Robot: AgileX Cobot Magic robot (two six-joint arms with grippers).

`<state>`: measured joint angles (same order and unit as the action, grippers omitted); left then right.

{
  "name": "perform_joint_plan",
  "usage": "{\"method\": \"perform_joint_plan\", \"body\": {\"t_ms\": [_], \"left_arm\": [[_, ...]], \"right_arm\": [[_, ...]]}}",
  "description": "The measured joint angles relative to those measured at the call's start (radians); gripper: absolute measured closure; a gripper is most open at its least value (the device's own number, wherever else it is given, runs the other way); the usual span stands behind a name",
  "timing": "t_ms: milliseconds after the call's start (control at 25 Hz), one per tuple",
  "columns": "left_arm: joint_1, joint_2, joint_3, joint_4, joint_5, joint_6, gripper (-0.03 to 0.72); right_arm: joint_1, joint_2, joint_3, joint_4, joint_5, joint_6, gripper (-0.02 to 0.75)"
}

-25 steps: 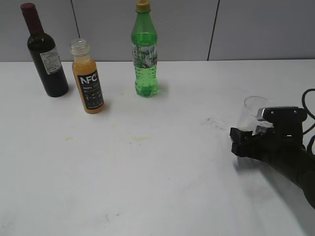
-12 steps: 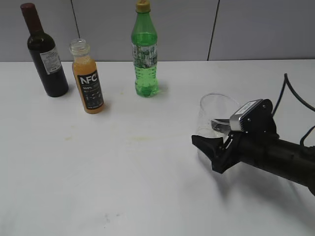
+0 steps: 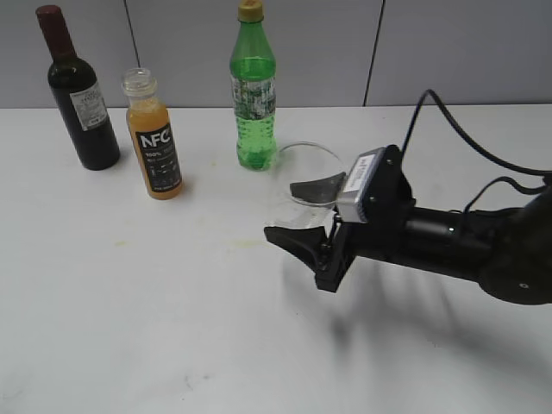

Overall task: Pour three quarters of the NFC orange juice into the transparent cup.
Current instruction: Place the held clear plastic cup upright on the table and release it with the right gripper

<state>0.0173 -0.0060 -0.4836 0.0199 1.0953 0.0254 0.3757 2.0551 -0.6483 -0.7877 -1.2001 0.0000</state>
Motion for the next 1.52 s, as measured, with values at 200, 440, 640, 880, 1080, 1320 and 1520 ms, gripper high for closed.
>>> {"method": "perform_joint_plan", "body": {"t_ms": [200,440,640,880,1080,1320,1520], "left_arm": [[0.000,0.000,0.000,0.000,0.000,0.000,0.104],[0.000,0.000,0.000,0.000,0.000,0.000,0.104],[0.000,0.000,0.000,-0.001,0.000,0.000,0.104],[0.000,0.000,0.000,-0.001,0.000,0.000,0.104],[0.000,0.000,0.000,-0.001,0.000,0.000,0.104],[0.000,0.000,0.000,-0.001,0.000,0.000,0.104],[0.000,0.000,0.000,-0.001,0.000,0.000,0.104]], "right_arm": [[0.093,0.018,-0.121,-0.006,0.086,0.021,0.201],[0.108,0.111,-0.211,-0.007,0.108,0.088,0.201],[0.110,0.156,-0.257,-0.107,0.118,0.113,0.201],[0.144,0.199,-0.326,-0.179,0.191,0.132,0.201],[0.158,0.219,-0.348,-0.219,0.233,0.151,0.197],[0.158,0.222,-0.348,-0.227,0.274,0.189,0.079],[0.158,0.208,-0.343,-0.239,0.289,0.206,0.072]]}}
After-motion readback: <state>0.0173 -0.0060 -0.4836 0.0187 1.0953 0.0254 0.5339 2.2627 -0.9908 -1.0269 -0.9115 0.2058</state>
